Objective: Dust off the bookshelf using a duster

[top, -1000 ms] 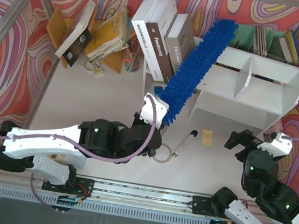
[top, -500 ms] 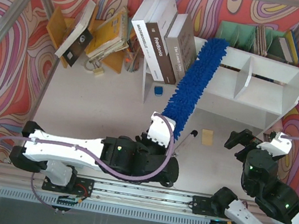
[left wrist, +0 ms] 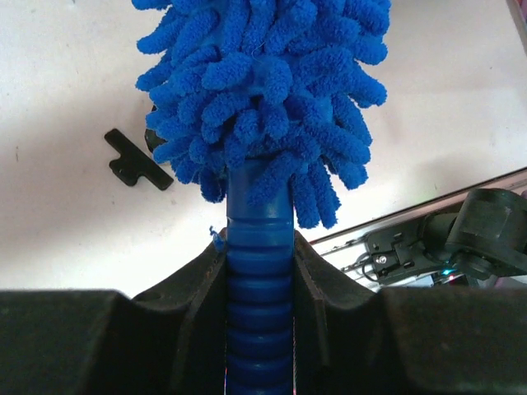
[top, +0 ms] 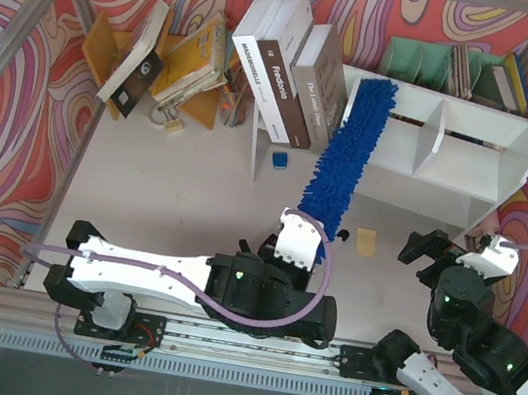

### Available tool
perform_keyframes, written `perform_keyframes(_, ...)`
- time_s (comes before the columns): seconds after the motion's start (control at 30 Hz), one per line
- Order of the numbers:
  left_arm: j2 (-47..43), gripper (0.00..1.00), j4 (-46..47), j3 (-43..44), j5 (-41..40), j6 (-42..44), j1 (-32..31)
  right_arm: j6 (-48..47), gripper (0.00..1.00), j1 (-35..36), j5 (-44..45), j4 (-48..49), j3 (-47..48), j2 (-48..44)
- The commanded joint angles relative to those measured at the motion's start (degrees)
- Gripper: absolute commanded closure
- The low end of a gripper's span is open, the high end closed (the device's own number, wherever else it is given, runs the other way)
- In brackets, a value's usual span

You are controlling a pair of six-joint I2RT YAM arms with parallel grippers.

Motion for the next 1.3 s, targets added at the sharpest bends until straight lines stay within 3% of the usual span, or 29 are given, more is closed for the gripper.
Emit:
perform_keyframes(0.0, 0.5, 1.0, -4.1, 0.5, 0.3, -5.3, -0.4, 0.3, 0.01, -0.1, 1.2, -0.3, -0.2, -1.1)
perform_keyframes(0.33, 1.4, 1.0, -3.2, -2.9, 4.4, -7.4, -0.4, 0.3, 0.01, -0.1, 1.0, -0.1, -0.3, -2.0)
perform_keyframes(0.73, 3.5, 1.0, -7.9, 7.9, -1.6, -3.5, -0.5, 0.7, 0.01, -0.1, 1.0, -0.5, -0.3, -3.1)
perform_keyframes(1.1, 2.2, 1.0, -6.2, -2.5, 3.1, -7.8, 0.0, 0.6, 0.01, -0.1, 0.7, -0.2, -0.4, -3.3)
perform_keyframes(1.27, 3.1, 1.0, -8.1, 0.2, 2.6, -6.2, 0.0, 0.0, 0.01, -0.1, 0.3, 0.6, -0.5, -3.2)
